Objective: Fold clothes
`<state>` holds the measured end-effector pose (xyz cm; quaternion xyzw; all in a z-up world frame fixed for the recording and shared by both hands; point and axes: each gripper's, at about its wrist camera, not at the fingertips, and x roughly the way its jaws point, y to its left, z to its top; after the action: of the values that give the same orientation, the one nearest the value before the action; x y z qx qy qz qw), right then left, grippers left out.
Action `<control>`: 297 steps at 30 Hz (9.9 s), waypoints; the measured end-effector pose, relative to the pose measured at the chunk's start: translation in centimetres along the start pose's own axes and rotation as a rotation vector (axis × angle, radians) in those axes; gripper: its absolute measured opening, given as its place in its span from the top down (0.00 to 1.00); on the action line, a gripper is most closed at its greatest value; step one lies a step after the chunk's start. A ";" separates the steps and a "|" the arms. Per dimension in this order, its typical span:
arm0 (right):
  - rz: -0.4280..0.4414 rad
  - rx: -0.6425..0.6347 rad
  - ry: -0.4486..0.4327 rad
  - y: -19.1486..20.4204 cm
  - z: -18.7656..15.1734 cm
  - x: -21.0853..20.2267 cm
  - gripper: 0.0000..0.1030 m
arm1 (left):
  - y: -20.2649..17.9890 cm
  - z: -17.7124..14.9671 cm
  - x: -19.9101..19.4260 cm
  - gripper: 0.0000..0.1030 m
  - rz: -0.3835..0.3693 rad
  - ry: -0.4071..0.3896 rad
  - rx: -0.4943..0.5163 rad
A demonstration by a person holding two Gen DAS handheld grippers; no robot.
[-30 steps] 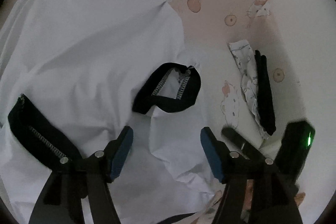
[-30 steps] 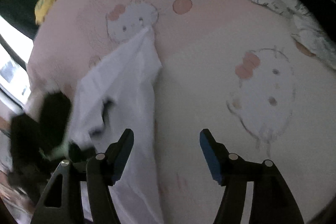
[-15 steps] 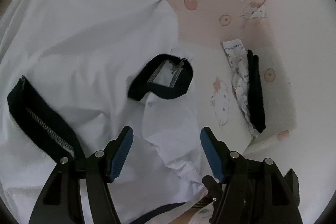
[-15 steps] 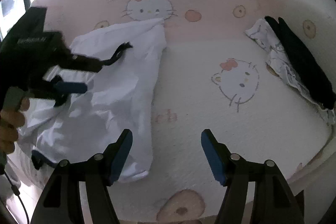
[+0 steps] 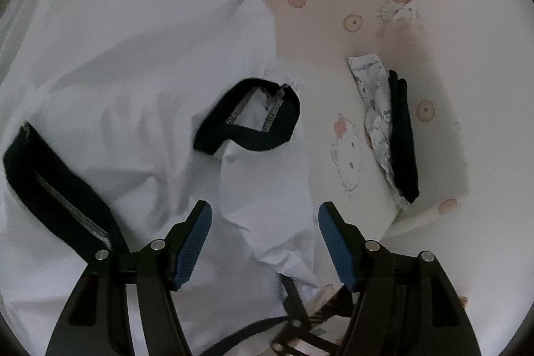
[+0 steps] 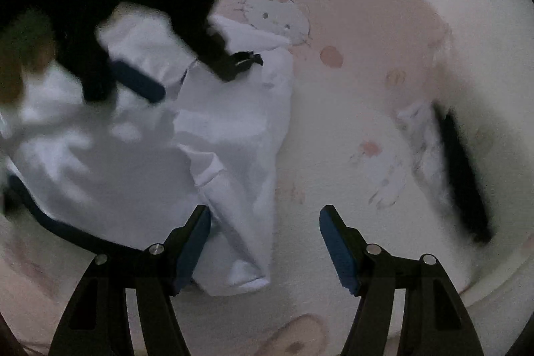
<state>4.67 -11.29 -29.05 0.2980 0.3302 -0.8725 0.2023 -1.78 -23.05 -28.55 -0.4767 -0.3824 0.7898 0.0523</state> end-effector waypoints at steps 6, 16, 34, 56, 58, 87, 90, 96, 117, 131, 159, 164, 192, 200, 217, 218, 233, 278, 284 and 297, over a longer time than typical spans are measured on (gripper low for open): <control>-0.092 -0.156 -0.054 2.0 0.6 0.5 0.35 | 0.8 0.0 -0.6 0.38 0.013 0.001 -0.008; -0.214 -0.364 -0.125 3.7 1.1 1.3 0.41 | 1.6 1.1 -0.1 0.38 -0.037 0.010 -0.064; -0.088 -0.132 0.057 -1.7 -0.3 0.6 0.89 | -1.0 1.3 4.0 0.77 0.086 -0.039 0.031; -0.110 -0.318 -0.002 0.3 0.4 0.9 0.93 | 0.3 2.1 2.4 0.91 0.078 -0.091 0.054; -0.076 -0.326 0.015 0.2 0.0 0.6 0.94 | 0.7 2.4 2.4 0.92 0.096 -0.089 0.053; 0.013 -0.118 -0.017 -4.6 1.9 -1.4 0.44 | 0.7 2.6 -2.0 0.34 0.062 -0.148 -0.045; 0.038 -0.051 -0.023 -6.4 3.4 -0.1 0.43 | 1.0 2.7 -2.1 0.34 0.069 -0.139 -0.046; 0.175 0.124 0.040 -9.1 6.1 2.8 0.42 | 0.8 3.1 -1.4 0.34 0.103 -0.103 0.004; 0.711 0.718 0.258 -12.6 5.6 12.3 0.42 | -2.7 3.7 1.3 0.34 0.215 -0.042 0.275; 0.787 0.740 0.279 -12.1 7.6 14.6 0.64 | -3.8 4.1 4.2 0.34 0.280 -0.069 0.402; 0.619 0.627 0.309 -12.9 8.8 16.9 0.89 | -3.5 6.0 5.4 0.86 0.305 -0.088 0.314; 0.702 0.733 0.233 -15.7 7.7 15.3 0.77 | -2.9 6.3 3.6 0.77 0.204 -0.036 0.162; 0.540 0.565 0.341 -9.4 3.6 9.7 0.93 | -0.7 0.8 2.7 0.78 0.342 -0.106 0.198; 0.569 0.563 0.349 -10.1 3.9 9.0 0.61 | 0.2 1.2 1.7 0.77 0.263 -0.073 0.094; 0.557 0.846 0.308 -11.7 -0.4 5.5 0.57 | -1.5 -0.1 3.2 0.38 0.071 0.092 -0.032; 0.560 0.857 0.304 -11.9 -0.8 5.2 0.57 | -1.6 -0.2 3.4 0.38 0.076 0.092 -0.030; 0.569 0.715 0.357 -11.2 -1.3 5.2 0.64 | -2.5 -0.4 4.2 0.69 0.312 -0.036 0.164; 0.155 -0.302 0.028 2.6 2.2 -3.3 0.41 | -0.7 -11.0 -8.2 0.32 0.643 -0.132 0.604; 0.096 -0.469 0.023 2.6 0.2 -3.3 0.41 | -0.3 -13.8 -8.4 0.32 0.790 -0.133 0.828; 0.014 -0.753 -0.053 4.5 -2.6 -3.4 0.38 | -0.4 -19.2 -4.5 0.32 0.972 -0.076 1.199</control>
<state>10.66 -12.08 -30.39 0.1825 0.6205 -0.6959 0.3121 15.72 -14.16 -29.94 -0.4539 0.3612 0.8120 -0.0642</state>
